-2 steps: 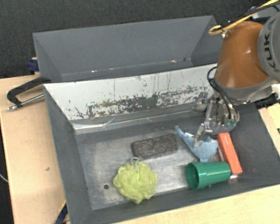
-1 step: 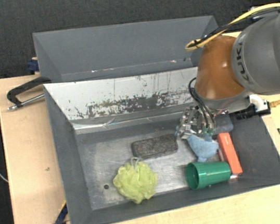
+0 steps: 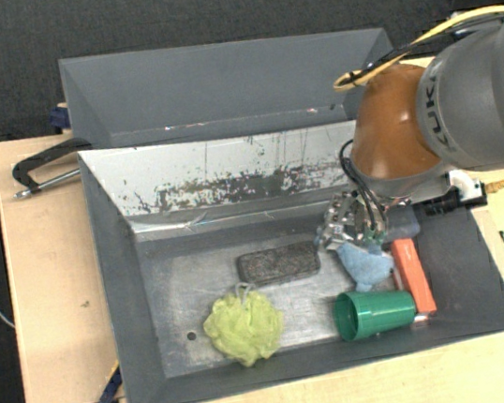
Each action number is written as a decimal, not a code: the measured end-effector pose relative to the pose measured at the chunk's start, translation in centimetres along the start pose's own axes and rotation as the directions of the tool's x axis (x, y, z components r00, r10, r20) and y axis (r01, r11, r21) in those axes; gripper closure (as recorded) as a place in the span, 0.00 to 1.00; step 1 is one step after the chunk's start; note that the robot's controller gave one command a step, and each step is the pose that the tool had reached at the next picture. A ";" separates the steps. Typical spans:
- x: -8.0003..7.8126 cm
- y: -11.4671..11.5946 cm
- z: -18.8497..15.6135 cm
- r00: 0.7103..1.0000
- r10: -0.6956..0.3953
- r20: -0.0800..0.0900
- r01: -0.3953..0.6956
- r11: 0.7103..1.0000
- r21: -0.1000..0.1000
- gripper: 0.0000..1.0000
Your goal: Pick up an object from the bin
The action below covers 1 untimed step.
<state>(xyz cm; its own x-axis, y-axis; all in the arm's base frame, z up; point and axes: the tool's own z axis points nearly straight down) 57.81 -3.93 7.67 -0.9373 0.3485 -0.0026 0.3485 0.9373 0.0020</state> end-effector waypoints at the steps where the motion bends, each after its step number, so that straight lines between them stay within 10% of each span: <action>1: 0.0 0.0 -0.1 1.000 -0.001 -0.001 0.001 1.000 0.001 1.00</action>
Offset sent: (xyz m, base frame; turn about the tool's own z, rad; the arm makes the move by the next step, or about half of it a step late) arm 0.0188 0.0297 -0.0067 0.0873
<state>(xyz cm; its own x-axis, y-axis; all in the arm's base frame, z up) 57.76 -3.93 7.80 -0.9377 0.3474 -0.0012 0.3473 0.9377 0.0015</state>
